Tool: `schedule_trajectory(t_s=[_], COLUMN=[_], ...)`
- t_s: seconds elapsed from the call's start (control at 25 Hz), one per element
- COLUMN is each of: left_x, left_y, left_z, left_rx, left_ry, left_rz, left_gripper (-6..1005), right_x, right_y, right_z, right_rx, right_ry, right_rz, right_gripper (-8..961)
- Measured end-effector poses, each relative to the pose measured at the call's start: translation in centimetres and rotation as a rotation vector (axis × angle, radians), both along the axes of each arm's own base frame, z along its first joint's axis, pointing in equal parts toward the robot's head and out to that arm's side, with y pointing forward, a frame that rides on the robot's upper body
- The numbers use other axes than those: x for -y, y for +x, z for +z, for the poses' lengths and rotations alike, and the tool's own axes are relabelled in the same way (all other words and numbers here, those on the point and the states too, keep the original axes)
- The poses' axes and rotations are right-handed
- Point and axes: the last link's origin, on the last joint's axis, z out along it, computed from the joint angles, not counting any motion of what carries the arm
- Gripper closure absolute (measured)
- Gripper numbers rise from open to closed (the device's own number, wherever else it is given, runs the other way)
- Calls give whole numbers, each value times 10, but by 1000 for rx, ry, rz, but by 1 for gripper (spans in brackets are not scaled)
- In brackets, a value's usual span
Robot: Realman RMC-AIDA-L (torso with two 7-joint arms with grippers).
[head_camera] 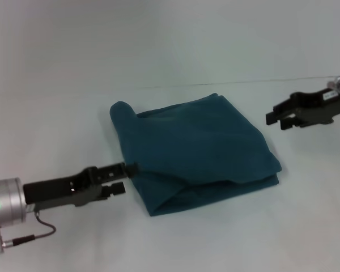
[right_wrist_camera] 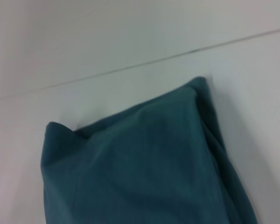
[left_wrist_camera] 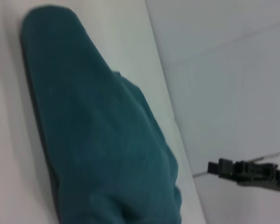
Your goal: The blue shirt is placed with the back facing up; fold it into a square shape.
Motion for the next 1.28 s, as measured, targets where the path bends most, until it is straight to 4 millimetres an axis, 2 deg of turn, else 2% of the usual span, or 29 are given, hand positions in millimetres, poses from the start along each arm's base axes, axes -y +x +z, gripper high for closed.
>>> schedule_trajectory(t_s=[0.32, 0.56, 0.8, 0.84, 0.88, 1.28], left_x=[1, 1, 14, 14, 20, 28], left_y=[7, 8, 7, 7, 5, 0], left_z=[-22, -26, -28, -28, -33, -38], left_rx=[-23, -37, -112, -112, -157, -293], left_ry=[-82, -54, 129, 129, 210, 410], left_rz=[70, 39, -291, -291, -430, -772], left_gripper=[103, 104, 104, 104, 104, 105], right_x=[10, 9, 7, 6, 6, 7], right_y=[14, 14, 14, 14, 14, 20], right_z=[4, 7, 12, 12, 13, 19], right_rx=[-25, -29, -36, -39, -42, -62], right_ry=[-1, 9, 27, 31, 32, 64], right_rz=[-37, -38, -40, -41, -41, -71], right_gripper=[507, 507, 508, 508, 508, 507])
